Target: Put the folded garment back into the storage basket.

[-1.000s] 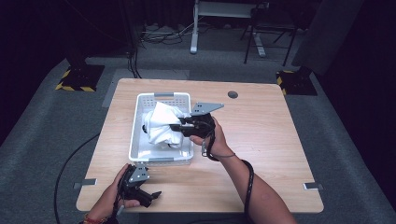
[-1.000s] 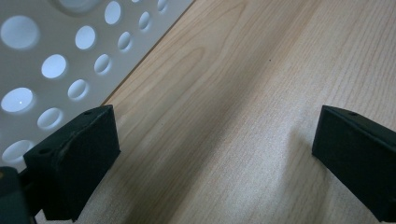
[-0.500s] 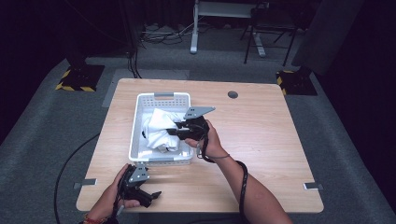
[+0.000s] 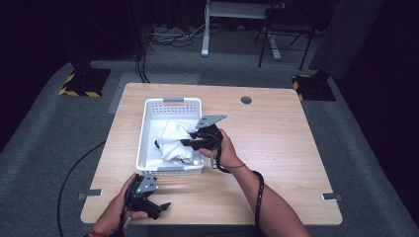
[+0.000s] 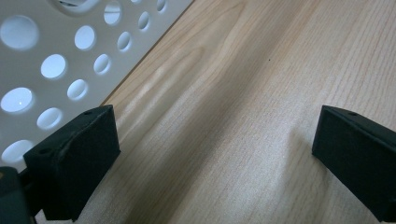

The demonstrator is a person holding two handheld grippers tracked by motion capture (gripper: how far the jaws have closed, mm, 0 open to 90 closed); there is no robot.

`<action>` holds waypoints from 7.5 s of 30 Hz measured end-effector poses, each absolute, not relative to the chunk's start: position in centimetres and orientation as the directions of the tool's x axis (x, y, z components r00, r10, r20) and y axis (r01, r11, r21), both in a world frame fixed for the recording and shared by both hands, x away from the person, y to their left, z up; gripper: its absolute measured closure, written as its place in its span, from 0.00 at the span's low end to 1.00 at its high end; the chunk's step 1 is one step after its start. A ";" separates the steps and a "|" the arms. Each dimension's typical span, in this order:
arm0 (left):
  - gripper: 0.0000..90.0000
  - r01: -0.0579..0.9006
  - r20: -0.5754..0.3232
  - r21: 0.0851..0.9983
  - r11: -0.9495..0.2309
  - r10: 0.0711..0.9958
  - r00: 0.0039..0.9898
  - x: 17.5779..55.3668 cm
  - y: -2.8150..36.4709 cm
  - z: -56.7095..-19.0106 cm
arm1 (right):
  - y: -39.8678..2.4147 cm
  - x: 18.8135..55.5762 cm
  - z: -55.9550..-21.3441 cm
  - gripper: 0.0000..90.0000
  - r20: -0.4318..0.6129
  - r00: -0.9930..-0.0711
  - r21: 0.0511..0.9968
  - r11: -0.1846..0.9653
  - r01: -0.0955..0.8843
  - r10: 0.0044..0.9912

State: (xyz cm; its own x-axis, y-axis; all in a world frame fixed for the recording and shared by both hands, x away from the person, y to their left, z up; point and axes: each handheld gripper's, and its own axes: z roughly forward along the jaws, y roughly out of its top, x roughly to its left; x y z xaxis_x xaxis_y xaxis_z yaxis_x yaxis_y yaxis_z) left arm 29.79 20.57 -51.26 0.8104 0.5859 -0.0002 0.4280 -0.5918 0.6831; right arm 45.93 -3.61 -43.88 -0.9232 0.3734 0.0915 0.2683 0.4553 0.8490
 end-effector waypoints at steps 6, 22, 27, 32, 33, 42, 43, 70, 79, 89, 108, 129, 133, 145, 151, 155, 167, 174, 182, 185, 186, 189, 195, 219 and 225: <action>0.01 0.427 0.002 0.683 -0.592 0.586 0.810 29.8 20.6 -51.3 | -4.0 46.1 -44.2 0.76 0.084 -0.927 0.828 0.492 0.269 0.366; 0.01 0.426 0.002 0.683 -0.593 0.586 0.811 29.8 20.6 -51.3 | -5.0 46.4 -44.6 0.55 0.060 -0.931 0.792 0.550 0.264 0.360; 0.01 0.428 0.000 0.683 -0.592 0.586 0.810 29.8 20.6 -51.3 | -5.1 46.1 -43.8 0.42 -0.007 -0.932 0.778 0.588 0.223 0.363; 0.01 0.428 0.000 0.684 -0.591 0.586 0.810 29.8 20.6 -51.3 | -5.2 45.9 -43.7 0.35 -0.055 -0.939 0.768 0.615 0.178 0.340; 0.01 0.428 0.000 0.683 -0.592 0.586 0.810 29.8 20.6 -51.3 | -5.2 45.9 -43.7 0.35 -0.055 -0.939 0.768 0.615 0.178 0.340; 0.01 0.428 -0.001 0.683 -0.592 0.585 0.811 29.8 20.6 -51.3 | -4.9 45.4 -43.7 0.14 -0.115 -0.949 0.745 0.657 0.112 0.292; 0.01 0.428 -0.001 0.683 -0.592 0.585 0.811 29.8 20.6 -51.3 | -4.9 45.3 -43.7 0.10 -0.124 -0.946 0.746 0.657 0.110 0.299; 0.01 0.428 -0.001 0.683 -0.592 0.586 0.810 29.8 20.6 -51.3 | -3.7 44.6 -43.7 0.04 -0.217 -0.926 0.686 0.723 0.081 0.310; 0.01 0.428 -0.001 0.683 -0.591 0.586 0.810 29.8 20.6 -51.3 | -3.8 44.1 -43.1 0.05 -0.242 -0.919 0.674 0.735 0.070 0.310; 0.01 0.429 -0.002 0.683 -0.591 0.586 0.810 29.8 20.6 -51.3 | -5.4 43.5 -42.0 0.05 -0.285 -0.908 0.664 0.746 0.043 0.306; 0.01 0.428 0.000 0.683 -0.592 0.586 0.810 29.8 20.6 -51.3 | -9.2 41.7 -40.1 0.05 -0.306 -0.885 0.688 0.724 0.049 0.351; 0.01 0.428 0.001 0.683 -0.592 0.586 0.810 29.8 20.6 -51.3 | -12.2 39.4 -40.0 0.05 -0.336 -0.867 0.684 0.728 0.044 0.368; 0.01 0.427 0.001 0.683 -0.592 0.586 0.810 29.8 20.6 -51.3 | -13.2 39.2 -40.0 0.04 -0.326 -0.871 0.691 0.722 0.044 0.366; 0.01 0.428 0.000 0.683 -0.591 0.586 0.810 29.8 20.6 -51.3 | -15.1 38.4 -40.9 0.04 -0.363 -0.843 0.656 0.752 0.072 0.397; 0.01 0.428 0.000 0.684 -0.591 0.586 0.810 29.8 20.6 -51.3 | -15.7 38.2 -41.1 0.04 -0.364 -0.839 0.649 0.757 0.082 0.403; 0.01 0.429 -0.001 0.683 -0.591 0.587 0.810 29.8 20.6 -51.3 | -16.5 37.9 -41.6 0.04 -0.370 -0.835 0.637 0.765 0.091 0.407; 0.01 0.428 0.000 0.683 -0.591 0.586 0.810 29.8 20.6 -51.3 | -18.4 37.5 -43.2 0.04 -0.384 -0.826 0.601 0.791 0.115 0.412; 0.01 0.428 0.000 0.683 -0.591 0.586 0.810 29.8 20.6 -51.3 | -19.3 37.1 -43.9 0.04 -0.385 -0.815 0.588 0.796 0.145 0.433; 0.01 0.428 0.000 0.683 -0.591 0.587 0.810 29.8 20.6 -51.3 | -20.5 36.3 -44.9 0.04 -0.368 -0.811 0.576 0.796 0.185 0.455; 0.01 0.428 0.000 0.683 -0.591 0.586 0.810 29.8 20.6 -51.3 | -20.9 36.1 -45.3 0.04 -0.361 -0.808 0.581 0.791 0.195 0.465; 0.01 0.428 0.000 0.684 -0.591 0.586 0.810 29.8 20.6 -51.3 | -21.1 35.9 -45.4 0.04 -0.360 -0.808 0.578 0.791 0.198 0.466; 0.01 0.428 0.000 0.683 -0.592 0.587 0.810 29.8 20.6 -51.3 | -21.6 35.7 -45.9 0.04 -0.357 -0.806 0.576 0.791 0.206 0.471; 0.01 0.428 0.000 0.683 -0.591 0.586 0.810 29.8 20.6 -51.3 | -22.9 35.1 -46.7 0.04 -0.342 -0.795 0.589 0.773 0.234 0.501; 0.01 0.428 0.000 0.683 -0.591 0.586 0.810 29.8 20.6 -51.3 | -27.8 33.6 -49.3 0.04 -0.276 -0.738 0.631 0.695 0.344 0.616; 0.01 0.428 0.000 0.683 -0.592 0.586 0.810 29.8 20.6 -51.3 | -28.9 33.2 -49.7 0.04 -0.254 -0.722 0.644 0.669 0.370 0.644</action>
